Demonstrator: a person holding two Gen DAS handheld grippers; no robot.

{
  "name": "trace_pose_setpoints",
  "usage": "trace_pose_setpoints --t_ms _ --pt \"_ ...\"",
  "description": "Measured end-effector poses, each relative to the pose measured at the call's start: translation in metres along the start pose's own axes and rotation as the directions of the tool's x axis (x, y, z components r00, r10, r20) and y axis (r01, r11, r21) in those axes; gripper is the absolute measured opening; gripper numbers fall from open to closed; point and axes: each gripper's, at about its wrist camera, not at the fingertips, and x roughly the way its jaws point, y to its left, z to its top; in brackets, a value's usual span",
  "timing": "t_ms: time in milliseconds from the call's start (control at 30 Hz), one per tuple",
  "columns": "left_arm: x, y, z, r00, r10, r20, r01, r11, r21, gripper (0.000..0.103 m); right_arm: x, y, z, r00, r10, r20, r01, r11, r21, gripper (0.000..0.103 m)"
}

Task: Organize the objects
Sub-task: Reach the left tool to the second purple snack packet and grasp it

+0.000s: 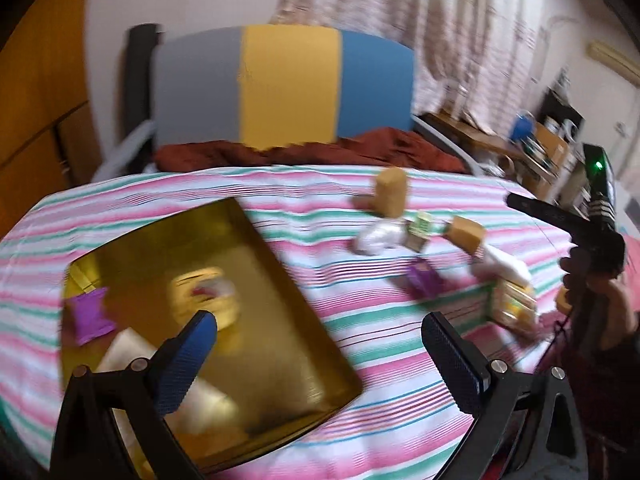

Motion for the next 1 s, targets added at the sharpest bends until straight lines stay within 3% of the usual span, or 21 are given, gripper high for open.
trace_pose_setpoints --t_ms 133,300,367,567,667,733,800,833,1000 --pt "0.038 -0.048 0.016 0.998 -0.027 -0.052 0.032 0.993 0.111 0.103 0.000 -0.028 0.004 0.997 0.076 0.008 -0.076 0.986 0.148 0.086" --pt "0.089 -0.095 0.023 0.991 -0.003 -0.131 0.038 0.963 0.265 0.103 0.002 -0.055 0.003 0.995 0.103 0.006 -0.100 0.956 0.276 0.087" --pt "0.111 -0.110 0.026 0.985 -0.017 -0.169 0.071 0.944 0.321 0.103 -0.002 -0.057 0.004 0.994 0.105 0.022 -0.106 0.954 0.281 0.087" --pt "0.157 -0.127 0.038 0.977 0.015 -0.212 0.073 0.913 0.401 0.103 -0.008 -0.049 0.006 0.989 0.143 0.047 -0.150 0.957 0.249 0.087" --pt "0.181 -0.128 0.040 0.966 0.017 -0.256 0.092 0.909 0.407 0.103 -0.008 -0.046 0.005 0.987 0.153 0.046 -0.160 0.958 0.240 0.087" --pt "0.193 -0.126 0.038 0.959 0.020 -0.283 0.098 0.913 0.397 0.094 -0.010 -0.048 0.006 0.987 0.152 0.057 -0.161 0.956 0.246 0.087" --pt "0.207 -0.121 0.034 0.945 0.013 -0.327 0.109 0.929 0.353 0.075 -0.010 -0.051 0.005 0.986 0.154 0.066 -0.166 0.951 0.261 0.087" --pt "0.209 -0.117 0.034 0.942 -0.011 -0.335 0.122 0.941 0.315 0.075 -0.009 -0.052 0.005 0.986 0.157 0.062 -0.168 0.949 0.267 0.088" --pt "0.204 -0.109 0.031 0.954 -0.029 -0.298 0.113 0.957 0.269 0.070 -0.004 -0.047 0.004 0.987 0.155 0.034 -0.159 0.956 0.247 0.088"
